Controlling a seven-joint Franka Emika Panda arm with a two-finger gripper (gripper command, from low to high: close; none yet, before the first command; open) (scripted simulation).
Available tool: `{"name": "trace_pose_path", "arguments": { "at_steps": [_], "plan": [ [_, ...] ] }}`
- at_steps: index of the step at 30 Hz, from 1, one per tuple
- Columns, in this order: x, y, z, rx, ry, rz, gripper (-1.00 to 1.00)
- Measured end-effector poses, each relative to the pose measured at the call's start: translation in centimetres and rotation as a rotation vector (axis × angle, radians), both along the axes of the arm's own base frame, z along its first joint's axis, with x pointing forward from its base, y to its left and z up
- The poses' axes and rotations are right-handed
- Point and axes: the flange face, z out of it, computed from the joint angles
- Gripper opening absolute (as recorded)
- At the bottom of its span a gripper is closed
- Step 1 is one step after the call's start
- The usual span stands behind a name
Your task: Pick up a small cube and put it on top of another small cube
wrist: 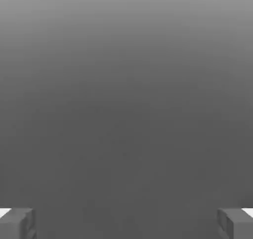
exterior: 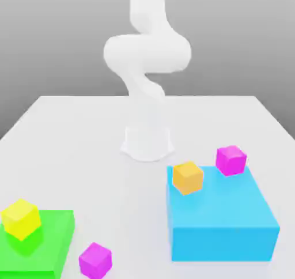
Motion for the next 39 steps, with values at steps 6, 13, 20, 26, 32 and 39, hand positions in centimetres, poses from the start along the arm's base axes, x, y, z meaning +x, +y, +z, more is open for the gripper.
{"name": "trace_pose_path", "arguments": {
  "at_steps": [6,13,20,26,32,39],
  "plan": [
    [6.7,-2.2,-9.9,0.039,0.166,-0.100,0.00],
    [11.1,-5.2,-22.5,0.087,0.352,-0.216,0.00],
    [11.7,-8.4,-35.8,0.141,0.536,-0.344,0.00],
    [9.6,-9.7,-46.9,0.184,0.690,-0.437,0.00],
    [9.1,-9.9,-54.6,0.191,0.713,-0.452,-1.00],
    [9.1,-9.8,-54.5,0.191,0.712,-0.452,-1.00]
  ]
}}
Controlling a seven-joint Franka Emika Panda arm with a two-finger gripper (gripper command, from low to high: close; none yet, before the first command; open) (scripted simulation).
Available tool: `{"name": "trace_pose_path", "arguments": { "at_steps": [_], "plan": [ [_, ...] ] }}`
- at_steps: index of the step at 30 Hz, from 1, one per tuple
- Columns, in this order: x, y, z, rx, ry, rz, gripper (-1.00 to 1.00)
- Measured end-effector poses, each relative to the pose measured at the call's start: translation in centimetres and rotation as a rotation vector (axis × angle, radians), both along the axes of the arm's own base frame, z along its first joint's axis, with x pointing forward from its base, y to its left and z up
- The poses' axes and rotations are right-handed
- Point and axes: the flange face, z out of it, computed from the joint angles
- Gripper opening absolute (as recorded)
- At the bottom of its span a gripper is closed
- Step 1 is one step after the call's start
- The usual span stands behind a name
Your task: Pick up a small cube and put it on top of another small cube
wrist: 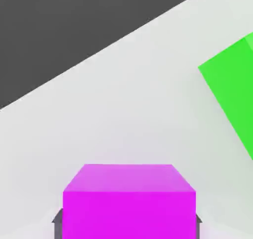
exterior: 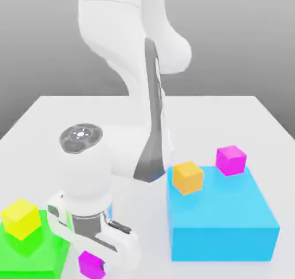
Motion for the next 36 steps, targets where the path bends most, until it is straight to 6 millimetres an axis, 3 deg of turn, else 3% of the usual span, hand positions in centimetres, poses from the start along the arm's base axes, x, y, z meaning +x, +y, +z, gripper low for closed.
{"name": "trace_pose_path", "arguments": {
  "at_steps": [5,13,22,27,32,33,36],
  "plan": [
    [0.0,0.1,5.5,0.000,0.000,0.006,-1.00],
    [-2.9,8.9,13.1,-0.003,0.001,0.363,-1.00],
    [-9.5,16.2,19.1,-0.001,0.001,0.763,-1.00],
    [-13.9,19.3,21.0,0.004,0.000,0.990,-1.00],
    [-14.6,19.8,16.5,0.003,0.001,1.031,-1.00],
    [-14.6,19.8,15.5,0.002,0.001,1.031,1.00],
    [-14.6,19.8,15.5,0.002,0.001,1.031,1.00]
  ]
}}
